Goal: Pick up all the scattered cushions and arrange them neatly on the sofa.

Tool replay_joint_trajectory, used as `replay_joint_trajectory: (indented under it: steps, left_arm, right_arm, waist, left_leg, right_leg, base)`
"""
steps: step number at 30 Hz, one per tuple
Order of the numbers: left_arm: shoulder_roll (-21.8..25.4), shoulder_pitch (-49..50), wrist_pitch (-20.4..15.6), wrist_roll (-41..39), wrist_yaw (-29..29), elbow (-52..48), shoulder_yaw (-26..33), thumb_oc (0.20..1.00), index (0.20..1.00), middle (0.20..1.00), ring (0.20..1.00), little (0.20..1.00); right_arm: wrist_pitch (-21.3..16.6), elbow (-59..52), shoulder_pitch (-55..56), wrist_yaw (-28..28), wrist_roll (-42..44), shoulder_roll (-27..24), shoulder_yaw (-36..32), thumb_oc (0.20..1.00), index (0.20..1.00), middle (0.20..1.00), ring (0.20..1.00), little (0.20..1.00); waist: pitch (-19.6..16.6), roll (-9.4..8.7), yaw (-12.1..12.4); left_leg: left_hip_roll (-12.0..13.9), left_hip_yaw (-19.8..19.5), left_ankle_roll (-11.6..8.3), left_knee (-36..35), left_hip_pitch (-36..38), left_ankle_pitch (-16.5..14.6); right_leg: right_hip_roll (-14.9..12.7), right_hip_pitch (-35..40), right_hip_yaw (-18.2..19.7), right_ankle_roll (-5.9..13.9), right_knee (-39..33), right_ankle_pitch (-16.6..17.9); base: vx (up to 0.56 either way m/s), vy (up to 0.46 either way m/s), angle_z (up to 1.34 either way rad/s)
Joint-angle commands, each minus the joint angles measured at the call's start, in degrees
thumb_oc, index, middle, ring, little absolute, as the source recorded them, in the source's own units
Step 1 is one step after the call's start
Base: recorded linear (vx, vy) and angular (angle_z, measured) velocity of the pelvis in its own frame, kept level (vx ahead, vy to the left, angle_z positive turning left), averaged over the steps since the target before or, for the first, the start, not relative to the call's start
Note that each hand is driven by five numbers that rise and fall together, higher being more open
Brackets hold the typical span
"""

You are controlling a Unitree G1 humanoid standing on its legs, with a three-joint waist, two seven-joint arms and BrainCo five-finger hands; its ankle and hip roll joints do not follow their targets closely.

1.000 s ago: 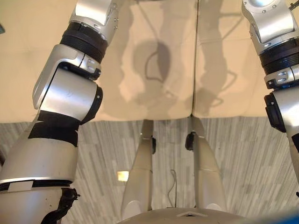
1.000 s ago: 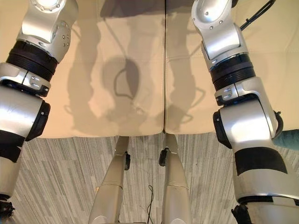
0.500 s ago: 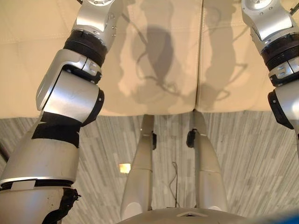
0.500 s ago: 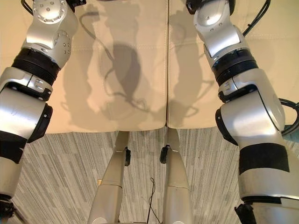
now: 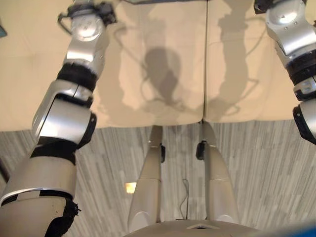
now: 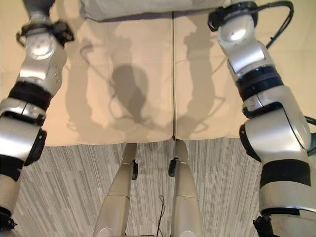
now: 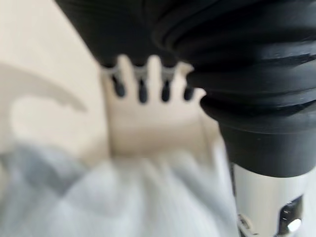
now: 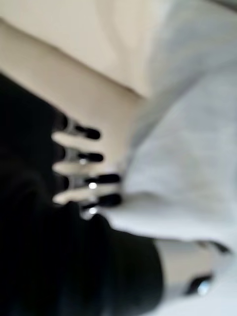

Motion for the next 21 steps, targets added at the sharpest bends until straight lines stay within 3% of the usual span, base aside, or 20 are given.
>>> replay_joint_trajectory:
  steps: [1, 6, 11, 12, 14, 18, 21]
  left_arm:
    - [-1.11, 8.11, -2.67, 2.23, -1.38, 0.64, 1.1, 1.0, 1.0, 1.0, 1.0, 1.0]
    - [0.12, 28.87, -2.77, 2.61, -5.85, -7.51, 10.97, 1.0, 1.0, 1.0, 1.0, 1.0]
    - [-0.58, 42.34, -2.0, 4.79, -9.84, -13.43, 13.89, 1.0, 1.0, 1.0, 1.0, 1.0]
    - [-0.96, 49.25, -0.89, 5.87, -13.41, -15.99, 13.57, 1.0, 1.0, 1.0, 1.0, 1.0]
    - [-2.42, 55.03, 0.22, 8.37, -15.88, -16.76, 12.61, 1.0, 1.0, 1.0, 1.0, 1.0]
    - [-7.06, 62.87, 2.07, 14.72, -18.19, -13.57, 12.44, 1.0, 1.0, 1.0, 1.0, 1.0]
    - [-10.97, 66.8, 3.06, 20.82, -18.46, -7.72, 12.41, 1.0, 1.0, 1.0, 1.0, 1.0]
  right_arm:
    - [-3.08, 0.41, 9.43, 0.28, -2.92, 1.08, -2.69, 1.0, 1.0, 1.0, 1.0, 1.0]
    - [-3.94, -6.36, 28.3, 4.87, -5.62, -2.75, -12.39, 1.0, 1.0, 1.0, 1.0, 1.0]
    - [-4.48, -9.21, 42.46, 11.56, -2.78, -2.14, -16.62, 1.0, 1.0, 1.0, 1.0, 1.0]
    - [-4.05, -8.66, 49.82, 15.79, -1.38, -0.89, -18.0, 1.0, 1.0, 1.0, 1.0, 1.0]
    - [-4.01, -8.45, 56.58, 18.47, -0.85, 1.64, -19.54, 1.0, 1.0, 1.0, 1.0, 1.0]
    - [-3.63, -5.63, 66.85, 21.07, -3.04, 5.69, -23.25, 1.0, 1.0, 1.0, 1.0, 1.0]
    - [-2.8, -0.07, 72.01, 21.31, -9.44, 9.15, -22.02, 1.0, 1.0, 1.0, 1.0, 1.0]
  waist:
    - [-8.89, -1.31, 1.22]
    - [-9.27, -1.5, 1.05]
    - [-9.54, -1.63, 1.1]
    - [-9.46, -1.47, 1.17]
    - [-9.68, -1.3, 1.09]
    - [-11.03, -1.21, 0.71]
    - [-12.2, -1.21, 0.93]
  left_leg:
    - [-0.8, -0.81, -3.73, -1.71, 7.07, -5.92]
    - [-0.43, 0.17, -3.68, -1.71, 15.39, -7.78]
    - [-0.26, 0.27, -3.34, -1.71, 21.71, -8.53]
    - [0.24, -0.08, -2.88, -1.71, 25.37, -9.08]
    - [0.68, 0.13, -2.47, -1.71, 28.91, -9.49]
    - [1.82, -0.12, -1.82, -1.71, 34.99, -10.39]
    - [2.79, -0.23, -1.58, -1.71, 38.78, -10.95]
  right_leg:
    - [-1.5, 6.95, -0.8, 6.64, -2.88, -4.63]
    - [-2.19, 15.88, -2.74, 6.16, -3.14, -5.44]
    - [-2.57, 23.21, -4.39, 5.95, -2.91, -6.49]
    - [-2.63, 27.25, -5.13, 5.8, -2.47, -7.53]
    - [-2.31, 31.02, -5.64, 5.68, -1.75, -8.71]
    - [-1.63, 37.23, -6.61, 5.08, -0.06, -11.5]
    - [-1.12, 40.97, -7.37, 4.66, 0.87, -13.28]
  base:
    - [0.0, 0.0, 0.0]
    - [-0.01, -0.001, 0.01]
    - [0.0, -0.016, 0.03]
    - [0.01, -0.027, 0.08]
    - [0.02, -0.038, 0.08]
    - [0.02, -0.042, 0.11]
    - [0.03, -0.067, 0.08]
